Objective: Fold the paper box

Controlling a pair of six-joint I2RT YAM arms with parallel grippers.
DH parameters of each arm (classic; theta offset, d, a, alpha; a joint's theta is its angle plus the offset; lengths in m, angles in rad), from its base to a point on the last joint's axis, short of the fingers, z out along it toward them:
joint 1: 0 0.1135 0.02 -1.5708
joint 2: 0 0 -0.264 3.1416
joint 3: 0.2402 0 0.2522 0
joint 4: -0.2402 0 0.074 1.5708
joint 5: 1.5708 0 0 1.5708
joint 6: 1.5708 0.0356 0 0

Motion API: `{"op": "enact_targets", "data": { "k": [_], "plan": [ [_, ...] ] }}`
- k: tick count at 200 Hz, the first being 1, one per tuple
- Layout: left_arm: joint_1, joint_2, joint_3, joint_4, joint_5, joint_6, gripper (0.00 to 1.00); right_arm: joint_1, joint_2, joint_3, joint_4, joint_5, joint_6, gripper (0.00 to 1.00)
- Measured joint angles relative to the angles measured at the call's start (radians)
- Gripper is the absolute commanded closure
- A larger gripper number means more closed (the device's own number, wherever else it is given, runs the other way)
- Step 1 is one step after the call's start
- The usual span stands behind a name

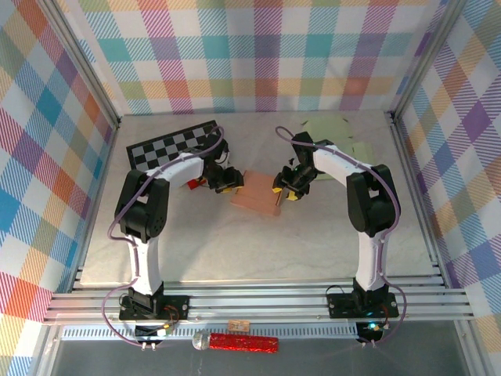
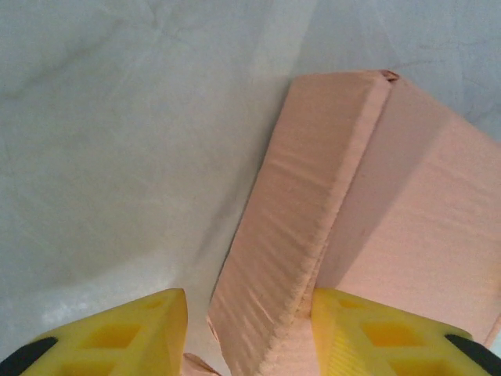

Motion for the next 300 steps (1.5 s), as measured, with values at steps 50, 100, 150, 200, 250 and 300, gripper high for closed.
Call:
{"op": "enact_targets", "data": {
  "k": [50, 100, 150, 200, 250, 300],
  "plan": [
    [-0.058, -0.139, -0.193, 0.058, 0.002, -0.098, 0.64, 0.000, 0.013, 0.023, -0.014, -0.016, -0.080, 0.54],
    [-0.091, -0.277, -0.290, 0.047, -0.012, -0.175, 0.56, 0.000, 0.025, 0.024, -0.046, -0.020, -0.138, 0.57],
    [-0.062, -0.321, -0.273, 0.040, -0.015, -0.202, 0.53, 0.009, 0.025, 0.024, -0.047, -0.035, -0.158, 0.62],
    [-0.031, -0.298, -0.278, 0.070, -0.007, -0.240, 0.53, 0.048, 0.023, 0.005, -0.043, -0.046, -0.156, 0.62],
    [-0.013, -0.276, -0.310, 0.070, -0.007, -0.244, 0.57, 0.051, -0.026, -0.027, -0.045, -0.048, -0.152, 0.50],
    [0.006, -0.268, -0.339, 0.103, 0.009, -0.275, 0.59, 0.026, -0.038, -0.029, 0.016, -0.074, -0.152, 0.39]
  ]
}}
